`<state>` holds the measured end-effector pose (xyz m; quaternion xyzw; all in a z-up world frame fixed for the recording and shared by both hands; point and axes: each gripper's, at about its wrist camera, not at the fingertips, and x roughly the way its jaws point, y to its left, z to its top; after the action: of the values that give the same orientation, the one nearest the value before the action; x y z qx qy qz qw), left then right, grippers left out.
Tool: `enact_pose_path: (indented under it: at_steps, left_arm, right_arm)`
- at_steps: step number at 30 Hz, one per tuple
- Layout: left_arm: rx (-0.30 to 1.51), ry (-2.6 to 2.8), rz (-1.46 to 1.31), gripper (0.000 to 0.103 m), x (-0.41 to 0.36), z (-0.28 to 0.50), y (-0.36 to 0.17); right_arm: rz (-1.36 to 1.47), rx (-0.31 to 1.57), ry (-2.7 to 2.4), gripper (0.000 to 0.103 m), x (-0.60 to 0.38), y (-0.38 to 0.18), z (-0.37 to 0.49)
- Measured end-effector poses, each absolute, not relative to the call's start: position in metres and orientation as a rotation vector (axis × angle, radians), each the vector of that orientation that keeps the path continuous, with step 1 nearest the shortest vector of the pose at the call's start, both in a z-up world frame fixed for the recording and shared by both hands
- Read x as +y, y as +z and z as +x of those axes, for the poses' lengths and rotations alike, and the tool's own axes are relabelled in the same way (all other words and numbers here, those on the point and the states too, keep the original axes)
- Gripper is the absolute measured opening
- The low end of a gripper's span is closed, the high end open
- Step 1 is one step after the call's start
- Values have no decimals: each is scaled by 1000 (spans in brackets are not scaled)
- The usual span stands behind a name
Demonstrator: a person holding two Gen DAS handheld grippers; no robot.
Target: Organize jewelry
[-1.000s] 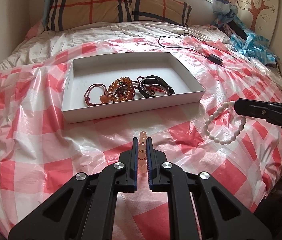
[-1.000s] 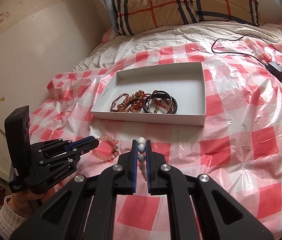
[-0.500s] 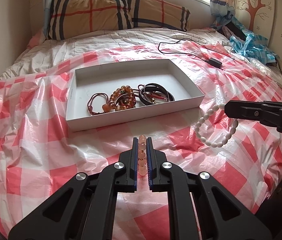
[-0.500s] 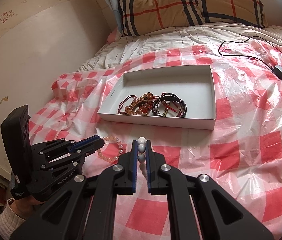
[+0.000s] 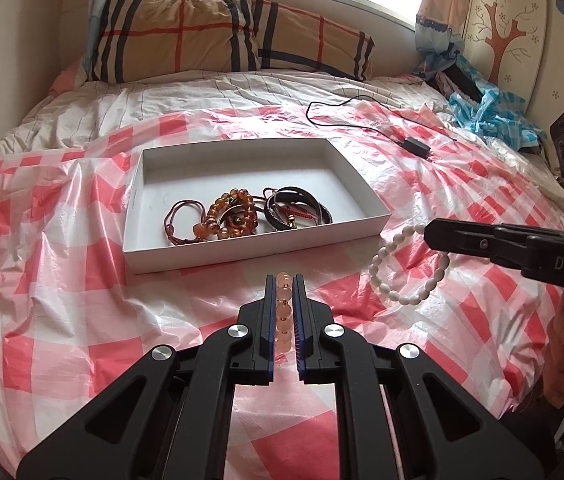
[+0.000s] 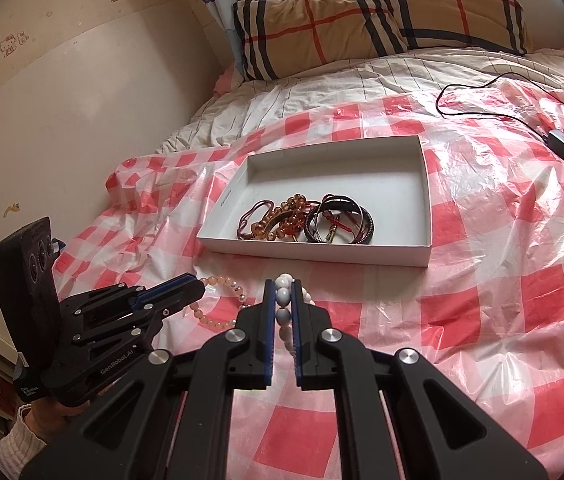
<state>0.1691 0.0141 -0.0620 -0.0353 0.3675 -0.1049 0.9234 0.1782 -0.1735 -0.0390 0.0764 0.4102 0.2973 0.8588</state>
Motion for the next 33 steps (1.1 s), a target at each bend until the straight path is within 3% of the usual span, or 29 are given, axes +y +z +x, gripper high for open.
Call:
enact_pose_path:
  at_steps: [33]
  left_arm:
    - [740, -230, -73, 7, 10, 134, -42]
  right_arm:
    - [208, 823, 656, 8, -179, -25, 162]
